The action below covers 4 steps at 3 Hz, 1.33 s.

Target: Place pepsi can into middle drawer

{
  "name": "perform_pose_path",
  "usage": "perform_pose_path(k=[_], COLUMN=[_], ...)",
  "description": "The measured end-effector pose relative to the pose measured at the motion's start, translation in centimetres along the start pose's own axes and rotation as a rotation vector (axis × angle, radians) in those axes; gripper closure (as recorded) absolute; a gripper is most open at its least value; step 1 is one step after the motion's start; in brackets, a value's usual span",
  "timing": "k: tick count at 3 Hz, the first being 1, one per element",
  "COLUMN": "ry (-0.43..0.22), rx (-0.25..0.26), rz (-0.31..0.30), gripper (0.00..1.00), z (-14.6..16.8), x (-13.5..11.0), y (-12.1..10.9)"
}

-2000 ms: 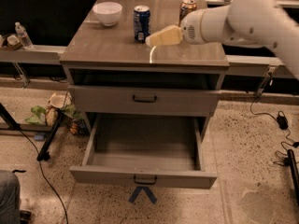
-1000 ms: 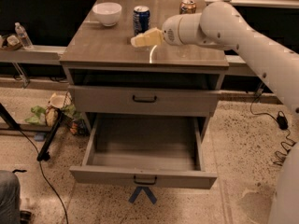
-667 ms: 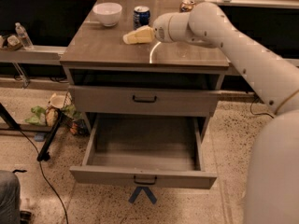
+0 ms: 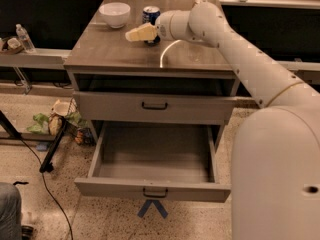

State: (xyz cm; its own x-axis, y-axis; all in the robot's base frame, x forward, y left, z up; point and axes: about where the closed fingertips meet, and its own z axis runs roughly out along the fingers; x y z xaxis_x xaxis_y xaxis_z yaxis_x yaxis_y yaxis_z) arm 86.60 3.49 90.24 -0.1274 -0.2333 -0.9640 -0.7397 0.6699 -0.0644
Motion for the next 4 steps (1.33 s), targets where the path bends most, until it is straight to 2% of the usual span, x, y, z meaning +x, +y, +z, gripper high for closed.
perform_pose_path(k=[1,2,3,4], ry=[-0.019,-0.029,-0.034,-0.045], rx=[0.074,0.136,0.162,0.126], rz=[-0.02,-0.03,-0.02,0.027], gripper=[0.0,0.04,0.34,0.65], z=[2.0,2.2,1.5,0.8], x=[0.1,0.1,0.3,0.3], y=[-2.9,-5.4,-7.0,-7.0])
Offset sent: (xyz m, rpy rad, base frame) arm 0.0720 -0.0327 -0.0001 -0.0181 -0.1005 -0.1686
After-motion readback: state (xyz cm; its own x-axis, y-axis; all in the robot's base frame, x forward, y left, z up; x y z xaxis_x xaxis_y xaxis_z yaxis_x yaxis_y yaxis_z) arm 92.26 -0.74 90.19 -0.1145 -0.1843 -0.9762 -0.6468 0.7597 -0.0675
